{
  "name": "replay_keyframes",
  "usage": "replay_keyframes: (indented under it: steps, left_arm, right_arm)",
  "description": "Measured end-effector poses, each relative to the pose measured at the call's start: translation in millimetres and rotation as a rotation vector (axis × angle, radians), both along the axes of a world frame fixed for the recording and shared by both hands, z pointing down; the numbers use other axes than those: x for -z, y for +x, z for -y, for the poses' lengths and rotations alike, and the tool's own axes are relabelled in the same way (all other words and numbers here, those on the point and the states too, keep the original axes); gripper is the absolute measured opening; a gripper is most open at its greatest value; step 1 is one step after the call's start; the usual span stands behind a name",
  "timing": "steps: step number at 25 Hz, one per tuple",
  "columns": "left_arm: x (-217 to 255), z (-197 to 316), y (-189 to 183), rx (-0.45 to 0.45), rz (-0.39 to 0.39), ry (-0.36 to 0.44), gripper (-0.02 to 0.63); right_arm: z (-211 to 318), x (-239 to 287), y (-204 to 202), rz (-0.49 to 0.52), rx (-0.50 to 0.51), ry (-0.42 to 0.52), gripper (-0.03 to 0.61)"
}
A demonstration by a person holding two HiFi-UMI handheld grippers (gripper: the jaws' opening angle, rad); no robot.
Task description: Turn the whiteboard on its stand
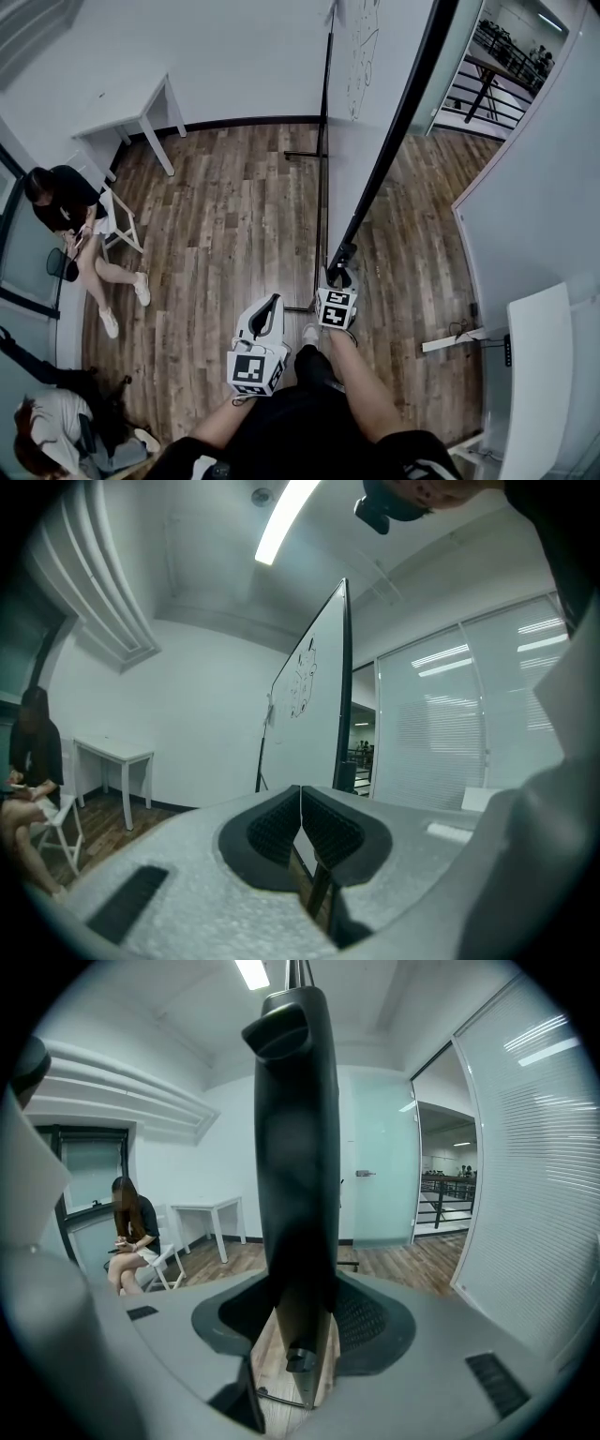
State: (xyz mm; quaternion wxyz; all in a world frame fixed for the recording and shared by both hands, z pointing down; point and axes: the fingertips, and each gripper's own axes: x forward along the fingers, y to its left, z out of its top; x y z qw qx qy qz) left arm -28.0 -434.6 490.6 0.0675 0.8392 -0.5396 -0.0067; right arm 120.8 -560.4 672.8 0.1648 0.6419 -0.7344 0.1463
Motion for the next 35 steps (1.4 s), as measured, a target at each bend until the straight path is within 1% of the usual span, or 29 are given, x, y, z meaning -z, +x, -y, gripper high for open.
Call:
replay_keyframes:
  steps: [5, 11, 16, 20, 27, 31, 35]
  left_arm:
    - [-6, -38, -14, 0.004, -0.022, -0.011, 0.018]
    - [-22, -77, -32, 0.007, -0.017, -0.009, 0.018]
    - [-12, -106, -36, -0.014, -0.013, 0.005, 0.018]
    - [-10, -129, -52, -0.016, -0.003, 0.016, 0.018]
    - [-3, -155, -72, -0.006, 0.002, -0.017, 0.018]
    - [4, -167, -81, 0.007, 0.006, -0.010, 0.018]
    - [0, -180, -87, 0.018, 0.000, -0.030, 0.018]
  right_arm:
    - [-27, -5, -7, 0.007, -0.002, 0.014, 0.193]
    - [-55, -19, -19, 0.006, 0.002, 0.027, 0.193]
    - [-84, -10, -22, 0.010, -0.007, 0.051, 0.193]
    - [-105, -9, -33, 0.010, 0.002, 0.062, 0.193]
    - [-135, -5, -39, 0.001, 0.007, 0.021, 0.193]
    - [-147, 0, -43, 0.003, 0.011, 0.023, 0.193]
    - [-158, 1, -48, 0.000, 0.011, 0.012, 0.193]
